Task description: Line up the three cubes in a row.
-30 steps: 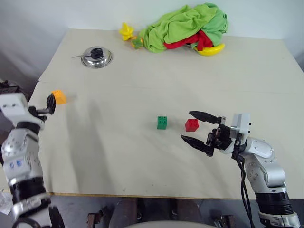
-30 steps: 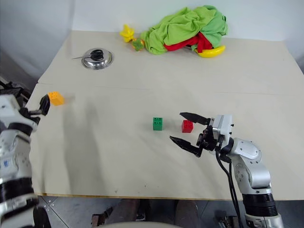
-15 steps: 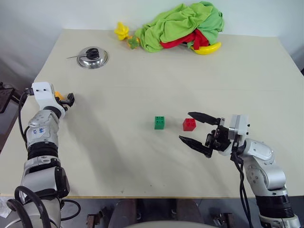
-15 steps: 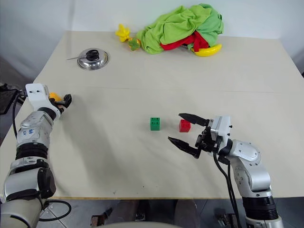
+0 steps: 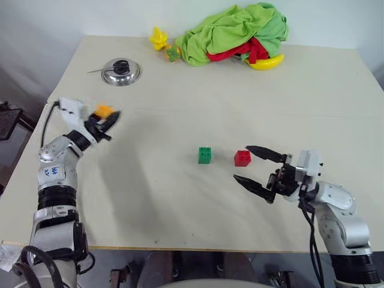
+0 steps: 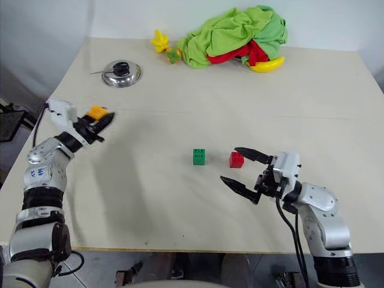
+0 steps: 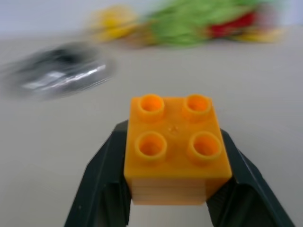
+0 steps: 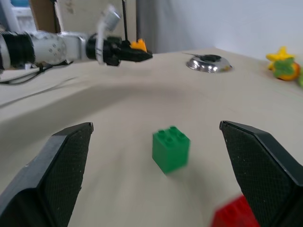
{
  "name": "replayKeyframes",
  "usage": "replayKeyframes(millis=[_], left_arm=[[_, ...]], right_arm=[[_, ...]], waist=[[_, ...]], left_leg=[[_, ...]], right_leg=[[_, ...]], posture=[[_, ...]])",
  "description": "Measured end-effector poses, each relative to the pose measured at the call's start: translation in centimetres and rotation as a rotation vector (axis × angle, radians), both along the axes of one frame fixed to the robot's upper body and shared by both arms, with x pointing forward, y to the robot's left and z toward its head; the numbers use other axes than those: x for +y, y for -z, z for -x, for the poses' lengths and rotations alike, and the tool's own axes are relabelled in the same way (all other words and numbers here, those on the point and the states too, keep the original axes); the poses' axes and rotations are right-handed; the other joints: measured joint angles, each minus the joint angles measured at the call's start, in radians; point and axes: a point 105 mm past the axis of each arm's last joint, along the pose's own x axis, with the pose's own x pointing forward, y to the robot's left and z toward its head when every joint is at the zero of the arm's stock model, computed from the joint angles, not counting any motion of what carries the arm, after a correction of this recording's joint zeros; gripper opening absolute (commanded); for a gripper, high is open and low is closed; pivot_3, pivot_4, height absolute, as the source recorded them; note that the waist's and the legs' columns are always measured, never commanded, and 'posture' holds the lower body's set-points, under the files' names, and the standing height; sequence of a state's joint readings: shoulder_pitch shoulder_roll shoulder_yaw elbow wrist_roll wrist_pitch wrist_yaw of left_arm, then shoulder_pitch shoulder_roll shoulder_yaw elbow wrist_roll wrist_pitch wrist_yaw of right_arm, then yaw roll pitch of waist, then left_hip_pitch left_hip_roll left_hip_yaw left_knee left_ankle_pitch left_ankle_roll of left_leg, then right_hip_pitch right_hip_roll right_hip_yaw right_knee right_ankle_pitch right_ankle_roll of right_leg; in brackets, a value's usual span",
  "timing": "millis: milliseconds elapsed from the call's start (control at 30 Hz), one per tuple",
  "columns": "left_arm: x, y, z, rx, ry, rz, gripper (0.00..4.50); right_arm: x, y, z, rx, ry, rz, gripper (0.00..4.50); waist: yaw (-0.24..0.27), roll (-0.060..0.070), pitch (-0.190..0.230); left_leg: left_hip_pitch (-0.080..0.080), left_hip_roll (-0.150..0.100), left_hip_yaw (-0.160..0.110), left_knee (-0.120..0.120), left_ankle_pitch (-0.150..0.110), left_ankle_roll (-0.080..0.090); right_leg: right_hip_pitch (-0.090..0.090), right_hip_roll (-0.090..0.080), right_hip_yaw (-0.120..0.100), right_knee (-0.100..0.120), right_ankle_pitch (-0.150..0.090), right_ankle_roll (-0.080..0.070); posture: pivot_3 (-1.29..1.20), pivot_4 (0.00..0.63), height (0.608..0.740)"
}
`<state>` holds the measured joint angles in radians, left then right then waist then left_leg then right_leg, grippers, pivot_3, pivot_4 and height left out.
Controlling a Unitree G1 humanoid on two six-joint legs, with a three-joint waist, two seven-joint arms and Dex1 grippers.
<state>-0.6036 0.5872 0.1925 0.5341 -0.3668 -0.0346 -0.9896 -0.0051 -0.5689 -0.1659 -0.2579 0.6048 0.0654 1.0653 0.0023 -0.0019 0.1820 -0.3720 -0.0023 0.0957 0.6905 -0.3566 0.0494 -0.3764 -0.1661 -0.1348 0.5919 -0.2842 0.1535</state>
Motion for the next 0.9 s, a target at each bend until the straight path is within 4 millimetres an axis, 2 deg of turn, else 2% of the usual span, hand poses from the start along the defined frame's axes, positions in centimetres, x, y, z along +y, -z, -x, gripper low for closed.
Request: replayKeyframes(millis=[67,167,233,333,433,667,733,800,900], left_arm=[[-2.7,0.9,1.9,0.019,0.255,-0.099,1.54],[-4.7,2.7,3.1,0.079,0.467,-0.202,1.54],[-5.4,3.5,3.1,0.097,0.545,-0.27,1.54],[-6.8,4.3,2.1,0.11,0.59,-0.315,1.54],[-7.8,4.6,1.0,0.112,0.587,-0.32,1.54],[-8.3,5.9,0.6,0.182,0.601,-0.359,1.54],[-8.2,6.2,0.6,0.205,0.599,-0.371,2.27],[-8.2,6.3,0.5,0.213,0.6,-0.385,2.77],[-8.2,6.3,0.5,0.207,0.603,-0.393,3.75]], right_arm=[[-2.0,0.3,0.9,0.022,0.027,0.047,4.5],[-4.3,0.8,2.1,0.065,0.057,0.105,4.5],[-5.1,1.1,2.6,0.084,0.075,0.113,4.5],[-5.7,1.4,3.1,0.1,0.1,0.114,4.5],[-5.3,1.0,3.2,0.079,0.116,0.101,4.5],[-4.5,0.7,3.8,0.058,0.147,0.068,4.5],[-4.3,0.6,3.8,0.052,0.151,0.069,4.5],[-4.3,0.5,3.8,0.047,0.155,0.069,4.5],[-4.3,0.5,3.8,0.048,0.163,0.067,4.5]], waist=[[0.0,0.0,0.0],[0.0,0.0,0.0],[0.0,0.0,0.0],[-0.002,0.0,0.0],[-0.003,0.0,0.0],[0.001,-0.001,0.0],[0.002,-0.001,0.0],[0.004,-0.001,0.0],[0.005,-0.001,0.0]], left_leg=[[0.0,-0.002,0.001,0.0,0.0,0.0],[0.001,-0.001,0.002,0.0,0.001,-0.001],[0.001,0.0,0.002,0.001,0.001,-0.001],[0.001,0.0,0.003,0.003,0.002,-0.001],[0.001,0.002,0.002,0.003,0.001,-0.001],[-0.001,0.0,0.002,0.003,0.0,0.002],[-0.002,0.001,0.001,0.004,0.0,0.002],[-0.002,0.001,0.001,0.004,0.0,0.002],[-0.002,0.002,0.001,0.005,0.0,0.002]], right_leg=[[0.0,0.001,0.0,-0.001,0.0,0.0],[0.001,0.003,0.0,-0.001,0.0,0.0],[0.001,0.003,0.001,0.001,0.0,0.0],[0.0,0.003,0.001,0.002,0.0,0.001],[0.0,0.002,0.001,0.002,0.0,0.001],[-0.001,0.001,0.001,0.002,0.001,0.001],[-0.001,0.001,0.0,0.002,0.001,0.001],[-0.001,0.001,0.0,0.002,0.001,0.001],[-0.001,0.001,0.0,0.002,0.001,0.001]], posture=[[0.0,0.15,0.74],[0.0,0.15,0.74],[0.0,0.15,0.74],[0.0,0.15,0.74],[0.0,0.15,0.74],[0.0,0.15,0.74],[0.0,0.15,0.74],[0.0,0.15,0.74],[0.0,0.15,0.74]])
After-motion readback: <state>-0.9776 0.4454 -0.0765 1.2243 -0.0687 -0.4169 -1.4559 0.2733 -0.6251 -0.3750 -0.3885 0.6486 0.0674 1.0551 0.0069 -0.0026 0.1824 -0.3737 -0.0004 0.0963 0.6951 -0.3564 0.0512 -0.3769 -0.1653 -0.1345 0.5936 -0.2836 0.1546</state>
